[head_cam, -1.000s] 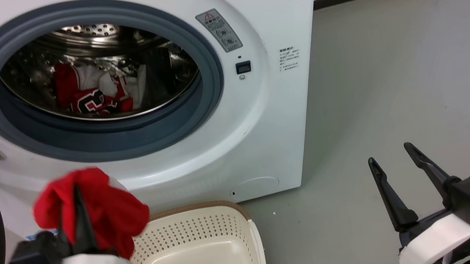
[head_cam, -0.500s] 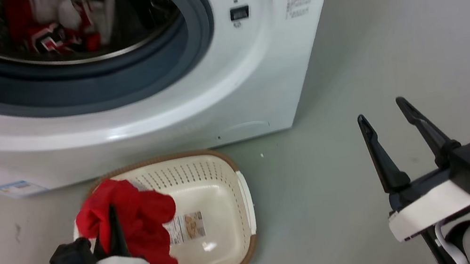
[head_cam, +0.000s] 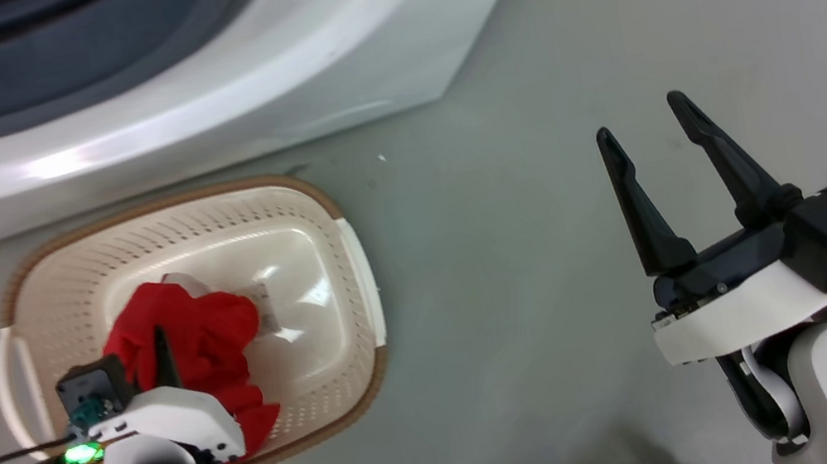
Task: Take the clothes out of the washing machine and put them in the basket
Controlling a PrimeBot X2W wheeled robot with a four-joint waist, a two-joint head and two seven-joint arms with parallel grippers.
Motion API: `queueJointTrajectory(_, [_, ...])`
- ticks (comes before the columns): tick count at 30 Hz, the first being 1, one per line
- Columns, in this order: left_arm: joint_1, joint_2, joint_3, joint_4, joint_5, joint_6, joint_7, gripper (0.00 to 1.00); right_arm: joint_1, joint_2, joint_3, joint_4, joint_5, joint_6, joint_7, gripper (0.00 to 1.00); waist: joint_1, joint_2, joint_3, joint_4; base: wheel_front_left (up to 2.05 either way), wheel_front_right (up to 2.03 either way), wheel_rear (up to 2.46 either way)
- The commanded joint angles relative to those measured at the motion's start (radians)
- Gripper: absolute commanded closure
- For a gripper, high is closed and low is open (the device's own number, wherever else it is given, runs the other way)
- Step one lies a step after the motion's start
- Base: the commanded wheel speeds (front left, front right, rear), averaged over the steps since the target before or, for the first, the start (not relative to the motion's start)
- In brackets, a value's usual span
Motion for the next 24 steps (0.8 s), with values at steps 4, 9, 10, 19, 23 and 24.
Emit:
queueJointTrajectory(4, [-0.082, 0.034, 0.010, 0.086, 0.016, -0.010, -0.004, 1.00, -0.044, 0.003, 0.016, 0.015, 0.024, -0.001, -0.029, 0.00, -0.0003, 0.0000, 0.123, -0.084, 0.00, 0.00, 0.00])
queueJointTrajectory(9, [-0.170, 0.062, 0.015, 0.244, 0.009, -0.008, -0.004, 1.00, -0.075, 0.003, 0.045, 0.038, 0.039, -0.001, -0.050, 0.00, -0.0003, 0.0000, 0.182, -0.115, 0.00, 0.00, 0.00])
queueJointTrajectory(10, [-0.188, 0.069, 0.018, 0.275, 0.006, -0.007, 0.000, 1.00, -0.078, 0.003, 0.052, 0.041, 0.042, -0.001, -0.054, 0.00, -0.0003, 0.0000, 0.190, -0.121, 0.00, 0.00, 0.00])
queueJointTrajectory(19, [-0.308, 0.107, 0.050, 0.468, -0.036, 0.012, 0.034, 1.00, -0.110, 0.003, 0.083, 0.074, 0.066, -0.001, -0.078, 0.00, -0.0003, 0.0000, 0.231, -0.158, 0.00, 0.00, 0.00])
queueJointTrajectory(23, [-0.323, 0.107, 0.054, 0.508, -0.051, 0.014, 0.062, 1.00, -0.109, 0.003, 0.085, 0.091, 0.067, -0.001, -0.085, 0.00, -0.0003, 0.0000, 0.222, -0.156, 0.00, 0.00, 0.00])
queueJointTrajectory(24, [-0.325, 0.103, 0.052, 0.514, -0.053, 0.013, 0.066, 1.00, -0.108, 0.003, 0.085, 0.097, 0.067, -0.001, -0.085, 0.00, -0.0003, 0.0000, 0.214, -0.152, 0.00, 0.00, 0.00])
